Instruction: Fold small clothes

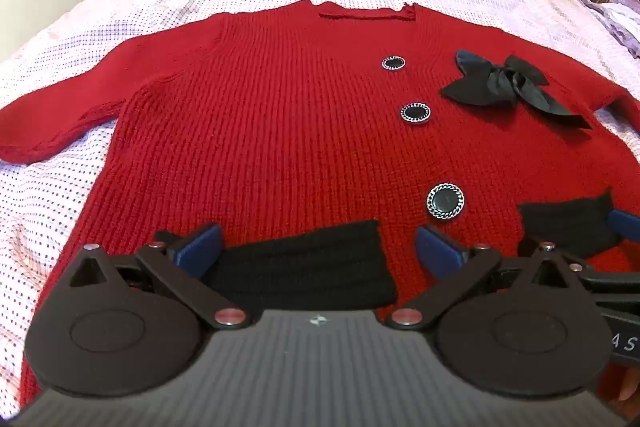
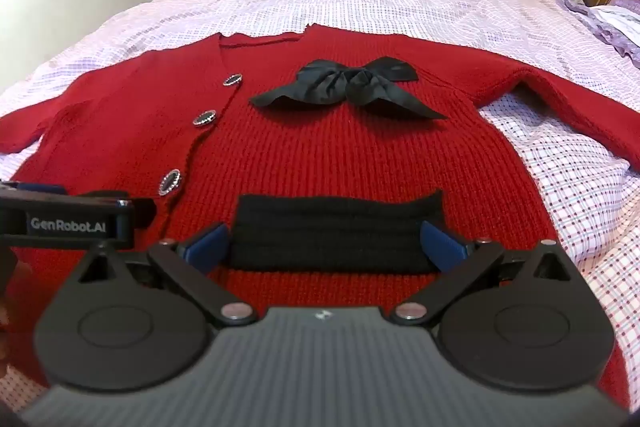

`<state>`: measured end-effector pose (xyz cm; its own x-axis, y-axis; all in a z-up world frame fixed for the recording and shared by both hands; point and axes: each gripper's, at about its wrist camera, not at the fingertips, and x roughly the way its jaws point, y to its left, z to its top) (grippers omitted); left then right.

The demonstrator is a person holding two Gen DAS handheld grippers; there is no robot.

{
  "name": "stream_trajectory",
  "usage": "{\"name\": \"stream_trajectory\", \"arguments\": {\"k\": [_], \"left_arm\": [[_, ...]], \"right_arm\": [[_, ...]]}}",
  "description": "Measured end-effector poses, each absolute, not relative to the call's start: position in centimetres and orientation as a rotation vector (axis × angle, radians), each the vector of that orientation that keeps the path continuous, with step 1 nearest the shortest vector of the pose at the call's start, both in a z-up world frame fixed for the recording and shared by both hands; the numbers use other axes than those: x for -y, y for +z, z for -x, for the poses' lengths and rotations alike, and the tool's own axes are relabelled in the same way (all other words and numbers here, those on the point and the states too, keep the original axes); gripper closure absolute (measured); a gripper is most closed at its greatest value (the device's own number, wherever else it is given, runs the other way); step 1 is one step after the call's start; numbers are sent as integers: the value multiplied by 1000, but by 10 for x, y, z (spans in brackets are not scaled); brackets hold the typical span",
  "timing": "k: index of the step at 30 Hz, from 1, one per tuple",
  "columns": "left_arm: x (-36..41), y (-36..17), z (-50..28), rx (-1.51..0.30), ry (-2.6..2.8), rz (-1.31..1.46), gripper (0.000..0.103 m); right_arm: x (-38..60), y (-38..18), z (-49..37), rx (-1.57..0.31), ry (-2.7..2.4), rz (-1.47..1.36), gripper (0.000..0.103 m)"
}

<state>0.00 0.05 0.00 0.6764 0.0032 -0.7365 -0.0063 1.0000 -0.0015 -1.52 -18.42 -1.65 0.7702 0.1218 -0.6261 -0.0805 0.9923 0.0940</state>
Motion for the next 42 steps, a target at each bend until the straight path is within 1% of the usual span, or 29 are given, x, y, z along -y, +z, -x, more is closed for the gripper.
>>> {"name": "stream_trajectory", "arguments": {"k": [42], "left_arm": [[2, -1, 0, -817, 20, -19, 0]], "right_arm": [[183, -18, 19, -659, 103, -49, 0]]}}
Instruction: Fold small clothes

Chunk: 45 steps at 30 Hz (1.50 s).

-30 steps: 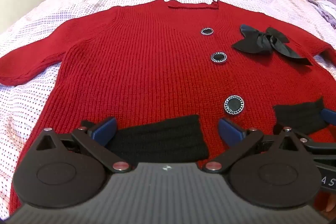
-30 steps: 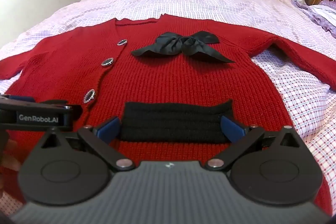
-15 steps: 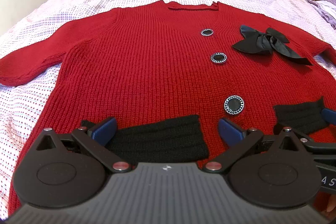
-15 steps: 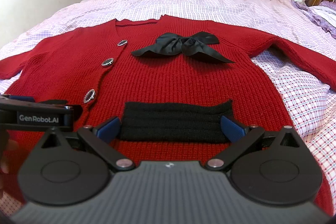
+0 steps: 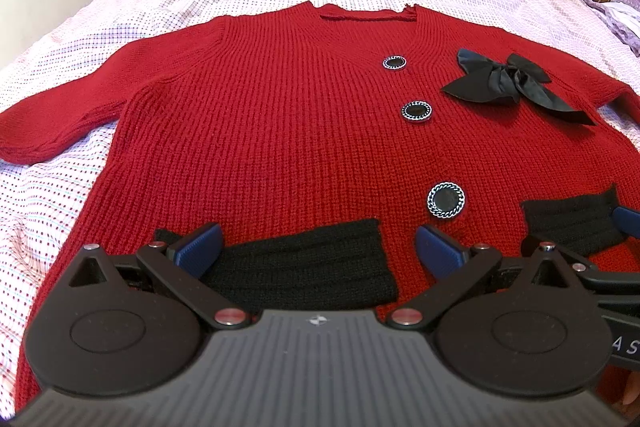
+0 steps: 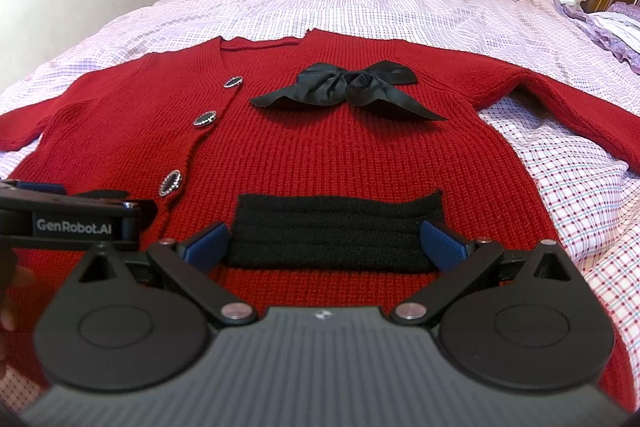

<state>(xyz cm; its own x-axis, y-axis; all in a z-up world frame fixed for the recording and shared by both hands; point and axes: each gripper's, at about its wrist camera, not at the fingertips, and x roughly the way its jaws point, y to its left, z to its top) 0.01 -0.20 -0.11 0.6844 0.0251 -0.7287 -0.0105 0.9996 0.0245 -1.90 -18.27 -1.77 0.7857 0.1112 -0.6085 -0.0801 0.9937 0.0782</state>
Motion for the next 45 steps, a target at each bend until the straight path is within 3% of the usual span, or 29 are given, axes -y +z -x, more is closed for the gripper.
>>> {"name": "stream_trajectory", "arguments": {"k": [32, 45], "left_arm": [[-1, 5, -2, -816, 12, -18, 0], [-2, 48, 5, -743, -2, -11, 0]], "right_arm": [[182, -12, 18, -664, 108, -48, 0], [242, 48, 23, -589, 230, -86, 0]]}}
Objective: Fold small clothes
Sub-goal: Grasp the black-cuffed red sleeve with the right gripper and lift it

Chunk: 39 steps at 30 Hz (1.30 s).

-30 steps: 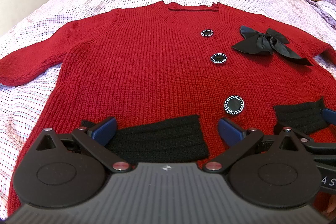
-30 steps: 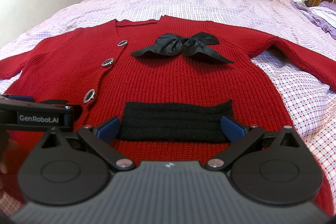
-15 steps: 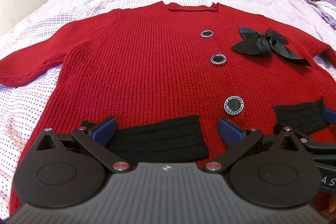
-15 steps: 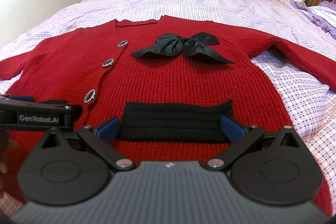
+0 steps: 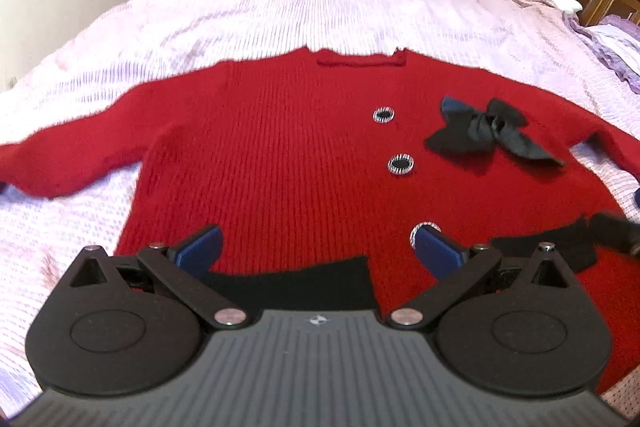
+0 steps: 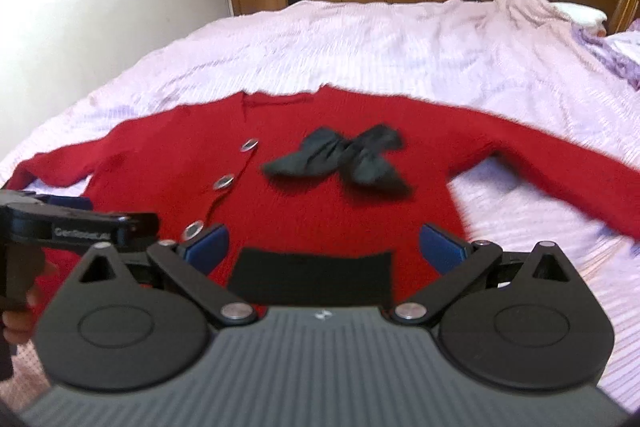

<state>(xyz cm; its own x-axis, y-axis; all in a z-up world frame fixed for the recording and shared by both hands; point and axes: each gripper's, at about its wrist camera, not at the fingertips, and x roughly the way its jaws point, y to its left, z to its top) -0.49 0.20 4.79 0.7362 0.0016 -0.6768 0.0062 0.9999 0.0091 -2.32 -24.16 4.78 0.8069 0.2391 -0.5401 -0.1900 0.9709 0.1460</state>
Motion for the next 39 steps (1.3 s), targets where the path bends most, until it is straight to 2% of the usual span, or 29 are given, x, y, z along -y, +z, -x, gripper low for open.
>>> {"name": "stream_trajectory", "arguments": {"k": [10, 23, 26, 27, 28, 29, 33, 35, 36, 39], "left_arm": [[7, 50, -5, -770, 12, -7, 0], [28, 45, -27, -812, 35, -59, 0], [31, 43, -33, -819, 36, -61, 0], [31, 42, -35, -819, 38, -62, 0], [32, 41, -36, -821, 41, -63, 0], [32, 41, -38, -825, 43, -63, 0], [30, 42, -40, -824, 40, -61, 0], [29, 44, -42, -819, 43, -64, 0], [28, 44, -42, -815, 46, -62, 0], [25, 45, -43, -812, 47, -51, 0]], "right_arm": [[344, 41, -12, -600, 8, -18, 0], [421, -12, -43, -700, -179, 66, 0], [430, -20, -48, -704, -183, 59, 7], [431, -21, -48, -699, -184, 62, 12], [432, -20, -48, -693, -186, 60, 24], [433, -19, -47, -687, -192, 53, 30], [443, -15, -45, -669, -230, 1, 48], [445, -15, -47, -668, -245, -2, 64], [447, -15, -49, -671, -259, -10, 78], [453, -10, -53, -664, -271, -94, 86]]}}
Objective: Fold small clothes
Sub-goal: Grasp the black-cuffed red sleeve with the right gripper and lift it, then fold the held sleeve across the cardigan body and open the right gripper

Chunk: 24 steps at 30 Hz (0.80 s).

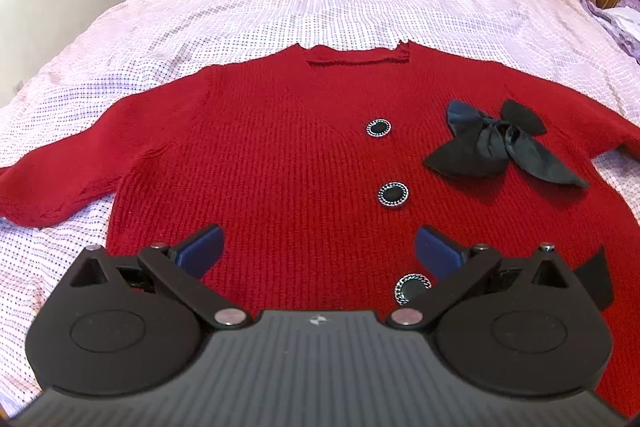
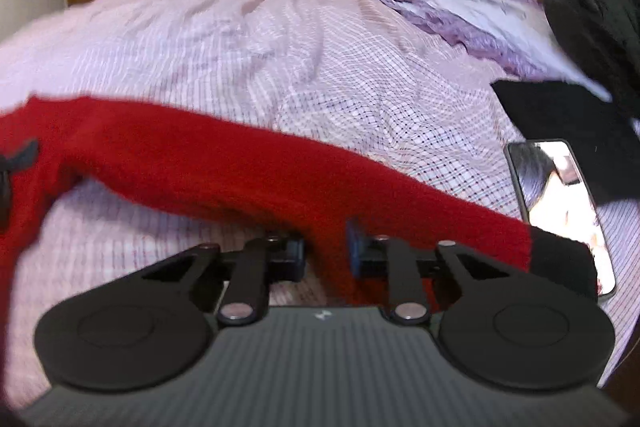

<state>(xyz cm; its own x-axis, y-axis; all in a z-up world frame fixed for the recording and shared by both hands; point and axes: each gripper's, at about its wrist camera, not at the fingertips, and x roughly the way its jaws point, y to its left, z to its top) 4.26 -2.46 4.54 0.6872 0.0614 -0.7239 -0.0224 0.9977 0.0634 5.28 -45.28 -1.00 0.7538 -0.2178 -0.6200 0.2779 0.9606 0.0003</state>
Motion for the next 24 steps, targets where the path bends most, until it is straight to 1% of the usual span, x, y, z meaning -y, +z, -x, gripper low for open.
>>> {"name": "stream_trajectory", "arguments": {"k": [1, 3, 12, 24], "left_arm": [[23, 45, -43, -812, 47, -50, 0], [20, 46, -43, -810, 51, -46, 0], [1, 55, -44, -810, 59, -53, 0], [-39, 68, -41, -776, 113, -24, 0]], "right_arm": [[453, -6, -53, -653, -270, -112, 88], [449, 4, -52, -613, -275, -133, 89], [432, 58, -43, -416, -121, -395, 89], [353, 106, -56, -333, 65, -452, 89]]}}
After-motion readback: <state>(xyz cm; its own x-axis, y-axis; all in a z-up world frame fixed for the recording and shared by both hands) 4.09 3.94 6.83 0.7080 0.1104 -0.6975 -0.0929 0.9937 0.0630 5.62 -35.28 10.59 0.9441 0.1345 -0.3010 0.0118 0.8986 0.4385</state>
